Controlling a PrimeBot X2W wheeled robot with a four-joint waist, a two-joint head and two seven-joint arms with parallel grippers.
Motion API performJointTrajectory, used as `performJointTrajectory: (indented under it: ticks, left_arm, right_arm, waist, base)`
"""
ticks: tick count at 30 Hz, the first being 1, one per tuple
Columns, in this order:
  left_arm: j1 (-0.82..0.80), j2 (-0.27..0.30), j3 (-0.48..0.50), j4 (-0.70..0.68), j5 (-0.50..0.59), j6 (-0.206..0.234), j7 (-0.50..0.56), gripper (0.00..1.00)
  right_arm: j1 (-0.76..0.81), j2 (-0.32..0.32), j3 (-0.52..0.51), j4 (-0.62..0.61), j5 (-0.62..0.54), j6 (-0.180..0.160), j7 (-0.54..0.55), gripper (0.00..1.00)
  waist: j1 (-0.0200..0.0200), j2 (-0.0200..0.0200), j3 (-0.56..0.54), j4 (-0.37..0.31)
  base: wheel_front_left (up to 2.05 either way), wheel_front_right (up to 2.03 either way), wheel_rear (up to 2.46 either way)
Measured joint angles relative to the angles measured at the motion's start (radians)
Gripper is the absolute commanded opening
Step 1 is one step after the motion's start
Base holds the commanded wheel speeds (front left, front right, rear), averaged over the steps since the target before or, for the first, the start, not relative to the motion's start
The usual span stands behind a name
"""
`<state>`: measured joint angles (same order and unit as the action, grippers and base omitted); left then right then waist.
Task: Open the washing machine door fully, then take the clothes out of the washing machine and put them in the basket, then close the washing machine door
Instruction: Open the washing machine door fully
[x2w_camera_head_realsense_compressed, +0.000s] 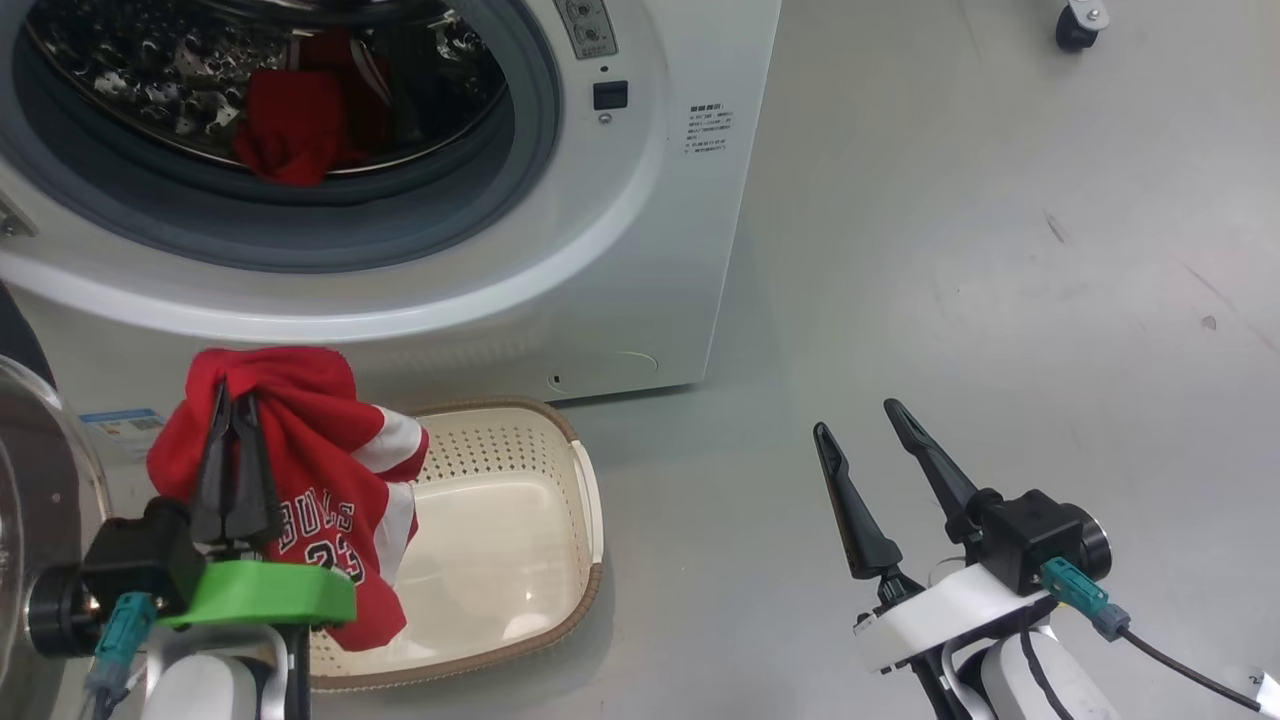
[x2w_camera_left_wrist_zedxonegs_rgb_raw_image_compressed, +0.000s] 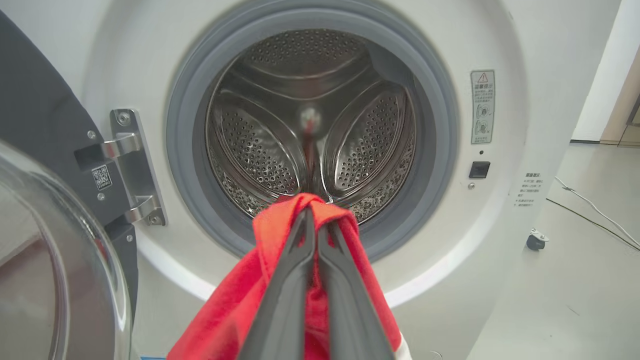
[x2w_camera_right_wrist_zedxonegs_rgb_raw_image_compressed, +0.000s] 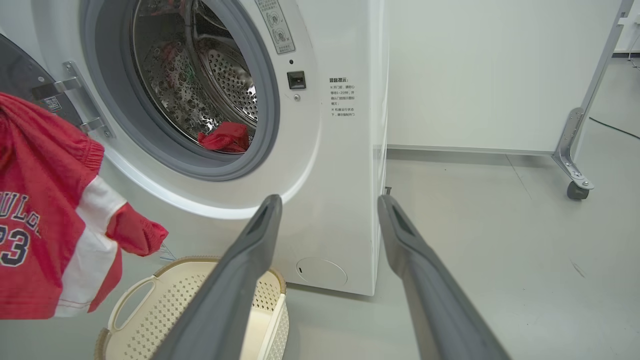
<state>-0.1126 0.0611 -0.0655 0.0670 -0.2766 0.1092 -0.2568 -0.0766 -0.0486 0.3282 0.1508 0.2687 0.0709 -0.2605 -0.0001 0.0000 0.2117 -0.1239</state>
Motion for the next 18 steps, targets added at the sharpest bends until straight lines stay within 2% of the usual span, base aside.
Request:
performJointTrajectory:
  ticks: [12,18]
  left_arm:
    - [0.007,-0.008,-0.013,0.115,-0.049,0.0,0.032,0.0]
    - [-0.052,-0.009,-0.015,0.194,-0.053,0.0,0.071,0.0]
  right_arm:
    - [-0.035,0.0,-0.008,-0.06,-0.015,0.0,0.0,1.0]
    - [-0.067,0.0,-0.007,-0.092,-0.01,-0.002,0.0,1.0]
  waist:
    - [0.0,0.0,0.123,-0.02]
    - [0.0001,0.0,0.202,-0.034]
  base:
    - [0.0,0.0,0.0]
    - [0.0,0.0,0.0]
